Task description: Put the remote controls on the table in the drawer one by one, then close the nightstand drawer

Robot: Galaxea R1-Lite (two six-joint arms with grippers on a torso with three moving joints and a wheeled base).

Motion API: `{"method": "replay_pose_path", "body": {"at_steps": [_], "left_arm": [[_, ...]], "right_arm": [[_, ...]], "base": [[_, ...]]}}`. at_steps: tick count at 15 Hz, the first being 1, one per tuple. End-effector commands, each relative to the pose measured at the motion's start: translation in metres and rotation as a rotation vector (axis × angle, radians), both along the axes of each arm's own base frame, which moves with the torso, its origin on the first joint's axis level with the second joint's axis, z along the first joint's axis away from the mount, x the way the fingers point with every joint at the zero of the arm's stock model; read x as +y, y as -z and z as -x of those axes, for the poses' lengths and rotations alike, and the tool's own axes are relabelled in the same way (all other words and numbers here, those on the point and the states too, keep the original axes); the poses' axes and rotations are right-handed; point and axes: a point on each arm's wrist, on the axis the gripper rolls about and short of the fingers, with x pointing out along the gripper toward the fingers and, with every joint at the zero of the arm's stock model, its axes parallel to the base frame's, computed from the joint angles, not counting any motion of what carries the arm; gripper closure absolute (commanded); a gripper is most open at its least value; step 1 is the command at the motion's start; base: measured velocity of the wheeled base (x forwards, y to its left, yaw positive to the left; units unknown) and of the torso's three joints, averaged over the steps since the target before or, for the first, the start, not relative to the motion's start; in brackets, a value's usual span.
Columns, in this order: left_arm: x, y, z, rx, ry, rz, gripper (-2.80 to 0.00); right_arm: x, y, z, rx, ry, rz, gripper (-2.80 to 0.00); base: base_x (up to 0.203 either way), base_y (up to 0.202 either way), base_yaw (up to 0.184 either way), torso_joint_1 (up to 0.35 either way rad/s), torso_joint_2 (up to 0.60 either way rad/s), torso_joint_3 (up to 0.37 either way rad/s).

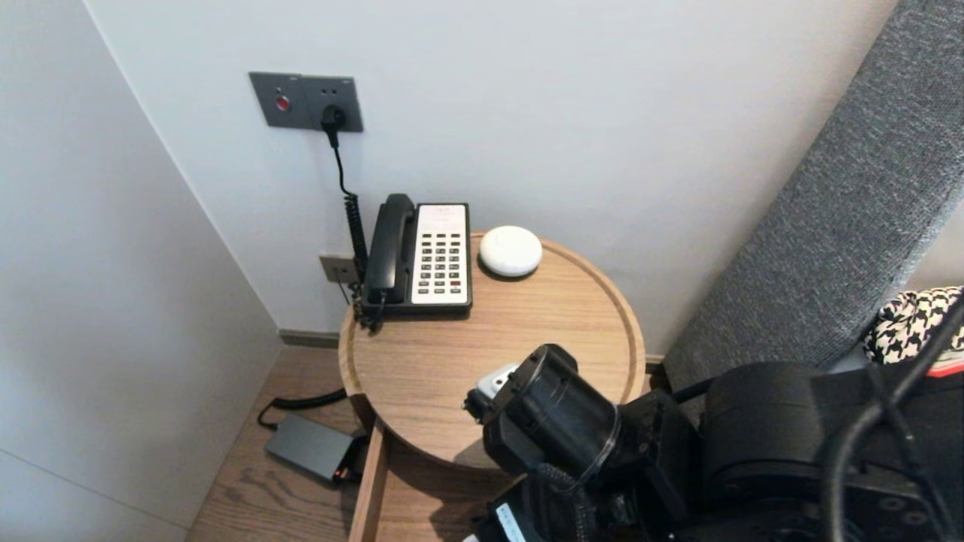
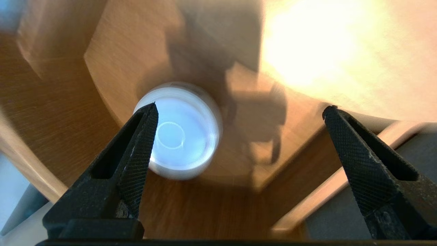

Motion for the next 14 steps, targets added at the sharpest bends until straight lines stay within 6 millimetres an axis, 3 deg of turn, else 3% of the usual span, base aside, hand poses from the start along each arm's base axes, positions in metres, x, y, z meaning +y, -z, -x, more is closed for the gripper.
{"method": "replay_pose_path", "body": {"at_steps": [1, 7, 8, 11, 14], "left_arm": [[0.000, 0.003, -0.001, 0.011, 0.000, 0.000, 0.00], [0.000, 0.003, -0.001, 0.011, 0.000, 0.000, 0.00], [0.000, 0.003, -0.001, 0.011, 0.000, 0.000, 0.00], [0.000, 0.003, -0.001, 0.011, 0.000, 0.000, 0.00], [0.000, 0.003, -0.001, 0.011, 0.000, 0.000, 0.00]], "right_arm": [[-0.019, -0.026, 0.003, -0.043, 0.028, -0.070, -2.80], [-0.070, -0.041, 0.014, -0.067, 0.095, -0.117, -2.80], [-0.082, -0.044, 0.015, -0.071, 0.114, -0.128, 0.00], [-0.118, -0.051, 0.017, -0.095, 0.193, -0.156, 0.00], [-0.145, -0.043, 0.028, -0.077, 0.221, -0.147, 0.00]], "base": [[0.000, 0.000, 0.000, 0.000, 0.00, 0.000], [0.000, 0.000, 0.000, 0.000, 0.00, 0.000], [0.000, 0.000, 0.000, 0.000, 0.00, 0.000], [0.000, 0.000, 0.000, 0.000, 0.00, 0.000], [0.000, 0.000, 0.000, 0.000, 0.00, 0.000]]}}
